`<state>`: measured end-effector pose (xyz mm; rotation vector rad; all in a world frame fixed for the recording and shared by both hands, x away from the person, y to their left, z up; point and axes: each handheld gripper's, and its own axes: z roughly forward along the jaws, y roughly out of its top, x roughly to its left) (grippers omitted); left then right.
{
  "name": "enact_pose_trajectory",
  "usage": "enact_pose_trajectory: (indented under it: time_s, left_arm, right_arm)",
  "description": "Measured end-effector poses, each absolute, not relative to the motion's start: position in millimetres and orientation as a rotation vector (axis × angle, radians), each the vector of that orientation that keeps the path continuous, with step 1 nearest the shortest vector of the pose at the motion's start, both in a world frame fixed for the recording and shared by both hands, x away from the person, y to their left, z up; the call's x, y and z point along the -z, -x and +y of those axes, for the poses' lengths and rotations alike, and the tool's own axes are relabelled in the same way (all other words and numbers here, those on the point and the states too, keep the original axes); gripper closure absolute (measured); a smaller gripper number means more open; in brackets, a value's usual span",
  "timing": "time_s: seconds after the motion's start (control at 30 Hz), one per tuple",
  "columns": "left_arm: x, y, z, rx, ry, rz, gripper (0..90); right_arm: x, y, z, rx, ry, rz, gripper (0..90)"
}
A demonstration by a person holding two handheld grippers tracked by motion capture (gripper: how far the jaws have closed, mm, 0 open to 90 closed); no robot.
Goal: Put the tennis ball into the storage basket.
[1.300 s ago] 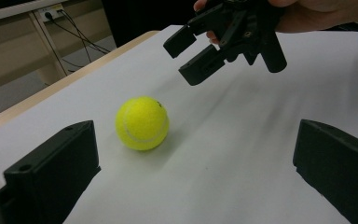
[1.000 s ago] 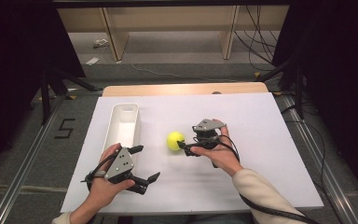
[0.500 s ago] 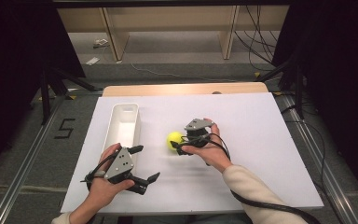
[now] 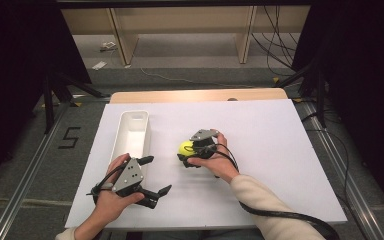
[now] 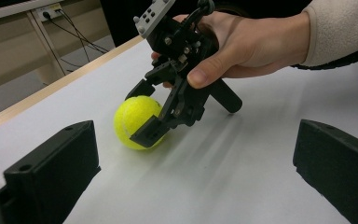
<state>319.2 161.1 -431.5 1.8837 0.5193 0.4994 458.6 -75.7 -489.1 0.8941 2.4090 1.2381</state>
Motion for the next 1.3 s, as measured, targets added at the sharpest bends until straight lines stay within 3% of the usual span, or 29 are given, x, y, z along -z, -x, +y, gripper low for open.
enact_pose_trajectory:
  time_s: [0.37,0.63,1.3]
  left_arm:
    - [431.5,-319.0,160.8,-0.497,-1.887,0.514,0.0]
    - [431.7,-318.8,160.5,-0.497,-1.892,0.512,0.0]
    - [431.6,-318.9,160.7,-0.495,-1.892,0.510,0.0]
  right_arm:
    - [497.5,-460.9,-71.5,-1.206,-0.908,2.409,16.3]
    - [497.5,-460.2,-70.4,-1.216,-0.934,2.382,25.2]
    - [488.0,-458.5,-71.8,-1.240,-0.927,2.364,26.0]
